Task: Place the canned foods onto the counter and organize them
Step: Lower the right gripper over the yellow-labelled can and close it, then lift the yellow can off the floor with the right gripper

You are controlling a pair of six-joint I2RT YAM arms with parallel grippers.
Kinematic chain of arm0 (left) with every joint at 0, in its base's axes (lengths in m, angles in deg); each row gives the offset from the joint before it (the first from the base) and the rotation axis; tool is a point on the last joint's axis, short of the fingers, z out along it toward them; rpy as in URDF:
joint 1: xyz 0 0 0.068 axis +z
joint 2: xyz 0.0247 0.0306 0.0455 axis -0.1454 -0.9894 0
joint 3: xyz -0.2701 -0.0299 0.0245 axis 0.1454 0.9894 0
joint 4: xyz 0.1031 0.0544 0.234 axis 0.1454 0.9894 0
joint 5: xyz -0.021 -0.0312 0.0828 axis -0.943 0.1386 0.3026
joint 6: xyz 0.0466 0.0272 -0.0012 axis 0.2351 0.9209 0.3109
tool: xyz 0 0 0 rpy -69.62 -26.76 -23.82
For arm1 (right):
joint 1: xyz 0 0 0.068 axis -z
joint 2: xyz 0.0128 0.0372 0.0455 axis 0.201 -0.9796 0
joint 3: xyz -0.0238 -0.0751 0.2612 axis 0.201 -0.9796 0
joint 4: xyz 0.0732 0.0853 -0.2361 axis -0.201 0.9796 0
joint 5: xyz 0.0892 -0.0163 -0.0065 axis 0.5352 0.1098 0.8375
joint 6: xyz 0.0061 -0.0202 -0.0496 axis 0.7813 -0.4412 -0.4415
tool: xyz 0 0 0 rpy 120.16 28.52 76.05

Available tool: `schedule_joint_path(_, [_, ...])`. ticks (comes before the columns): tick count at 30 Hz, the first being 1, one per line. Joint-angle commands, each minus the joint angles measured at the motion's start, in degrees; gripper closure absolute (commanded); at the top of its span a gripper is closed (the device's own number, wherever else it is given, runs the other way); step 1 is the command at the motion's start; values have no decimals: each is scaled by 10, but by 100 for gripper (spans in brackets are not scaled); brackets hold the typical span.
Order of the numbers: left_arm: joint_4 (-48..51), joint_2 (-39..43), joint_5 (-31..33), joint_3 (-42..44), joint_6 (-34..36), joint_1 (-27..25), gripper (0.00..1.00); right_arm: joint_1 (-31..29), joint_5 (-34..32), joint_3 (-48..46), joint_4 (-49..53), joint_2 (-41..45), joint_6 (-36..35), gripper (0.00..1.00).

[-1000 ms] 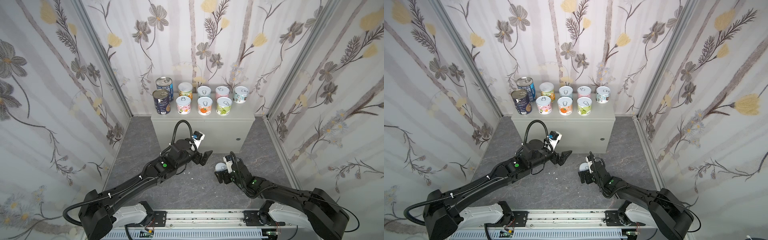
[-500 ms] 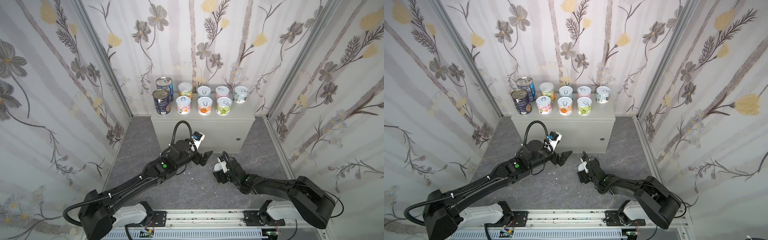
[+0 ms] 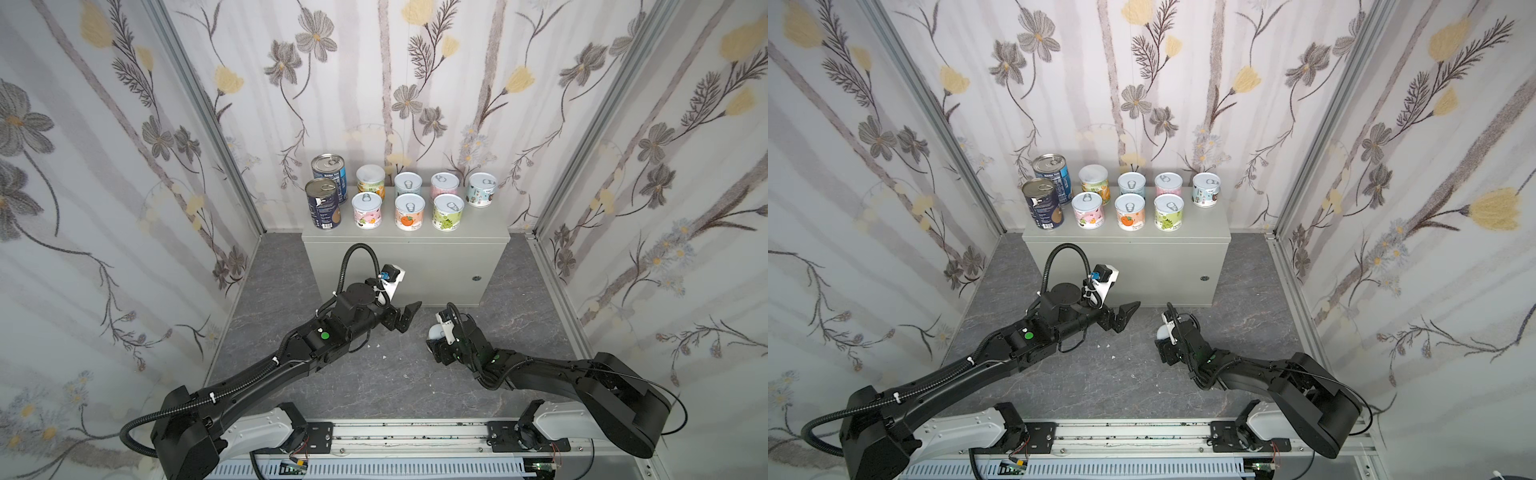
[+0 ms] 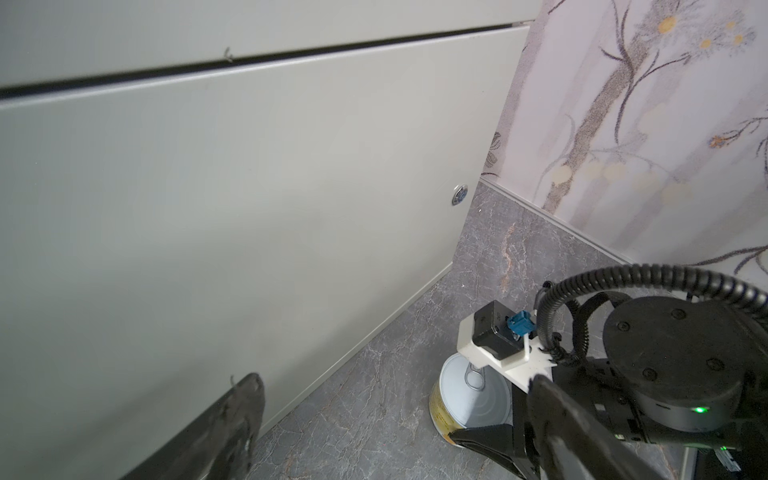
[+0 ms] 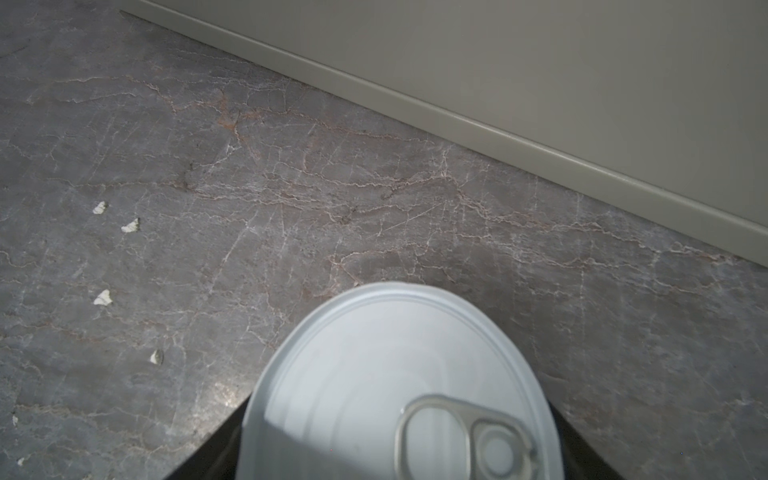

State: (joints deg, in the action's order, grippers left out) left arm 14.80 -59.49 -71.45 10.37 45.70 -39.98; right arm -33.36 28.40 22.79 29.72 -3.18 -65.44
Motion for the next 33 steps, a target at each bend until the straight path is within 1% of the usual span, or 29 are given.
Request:
schedule_joint_path(1, [-22, 3, 1, 3, 7, 0, 0, -1, -21, -1, -50, 18, 2, 51])
schedule_joint_path(5, [-18, -1, -6, 0, 9, 0, 0, -1, -27, -23, -66, 56, 0, 60])
schedule_joint_path(11, [-12, -4, -5, -4, 12, 0, 0, -1, -46, -66, -90, 145, 4, 68])
schedule_joint_path(14, [-16, -6, -6, -5, 13, 0, 0, -1, -49, -81, -83, 194, 0, 69])
schedule_joint_path(23, [-13, -17, -11, -15, -2, 0, 0, -1, -77, -79, -4, 361, 5, 72])
schedule_joint_path(27, [-7, -22, -19, -30, -7, -1, 0, 2, -98, -77, 17, 431, -12, 72])
schedule_joint_path(30, [-8, -22, -22, -37, -6, -2, 0, 8, -99, -66, 33, 466, -20, 72])
schedule_joint_path(33, [-14, -18, -21, -36, -7, -4, 0, 16, -95, -38, 54, 481, -27, 72])
